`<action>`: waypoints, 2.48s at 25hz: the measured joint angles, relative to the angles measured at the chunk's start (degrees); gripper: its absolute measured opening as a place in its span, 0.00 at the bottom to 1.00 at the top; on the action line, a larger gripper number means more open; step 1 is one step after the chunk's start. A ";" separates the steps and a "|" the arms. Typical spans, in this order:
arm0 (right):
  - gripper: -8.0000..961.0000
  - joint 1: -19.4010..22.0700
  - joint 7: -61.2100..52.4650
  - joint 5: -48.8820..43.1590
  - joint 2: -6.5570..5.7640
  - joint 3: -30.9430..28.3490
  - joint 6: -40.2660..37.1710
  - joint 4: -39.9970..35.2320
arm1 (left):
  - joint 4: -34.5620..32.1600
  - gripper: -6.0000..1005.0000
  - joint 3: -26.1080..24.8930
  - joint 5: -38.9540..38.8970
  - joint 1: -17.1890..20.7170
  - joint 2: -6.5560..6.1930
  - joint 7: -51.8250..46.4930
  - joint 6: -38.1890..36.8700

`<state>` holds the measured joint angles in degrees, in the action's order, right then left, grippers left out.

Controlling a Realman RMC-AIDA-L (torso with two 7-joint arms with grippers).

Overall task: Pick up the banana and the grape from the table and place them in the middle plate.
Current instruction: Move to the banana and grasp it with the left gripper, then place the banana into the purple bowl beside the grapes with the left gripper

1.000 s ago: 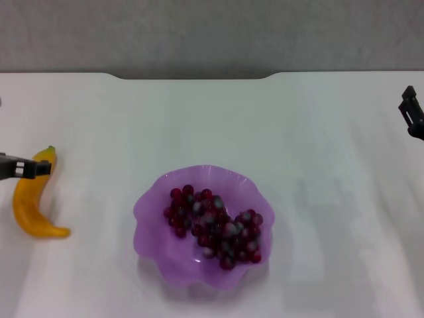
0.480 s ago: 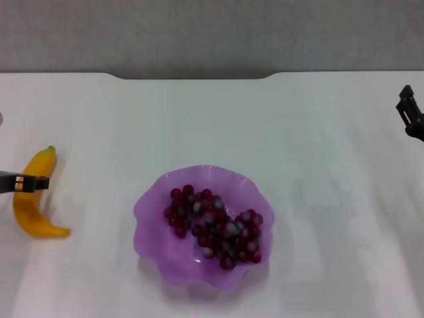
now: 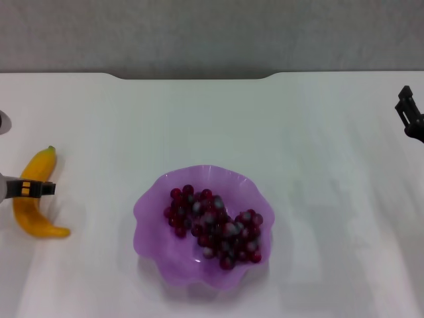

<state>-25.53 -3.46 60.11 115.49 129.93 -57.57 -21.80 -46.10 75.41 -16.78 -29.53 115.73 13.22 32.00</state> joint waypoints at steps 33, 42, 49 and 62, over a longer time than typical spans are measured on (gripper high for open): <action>0.76 0.21 0.03 0.00 0.00 -0.03 -0.26 -0.64 | 5.41 0.70 -0.07 0.08 -1.85 -0.07 -0.36 -4.02; 0.76 0.79 -0.09 0.00 0.00 -0.03 -1.56 -0.60 | 4.68 0.47 -0.75 1.65 -1.85 0.26 -0.48 -3.61; 0.76 1.01 -0.06 0.00 -0.01 -0.03 -1.58 -0.42 | 0.00 0.46 -0.88 1.26 -0.93 0.46 -0.52 -1.58; 0.76 1.10 -0.01 0.00 -0.01 -0.03 -1.59 -0.22 | -24.66 0.46 3.64 0.72 6.67 0.61 0.09 10.63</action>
<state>-24.43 -3.47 60.11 115.48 129.90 -59.16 -22.02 -70.76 79.05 -16.07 -22.86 116.33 13.31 42.63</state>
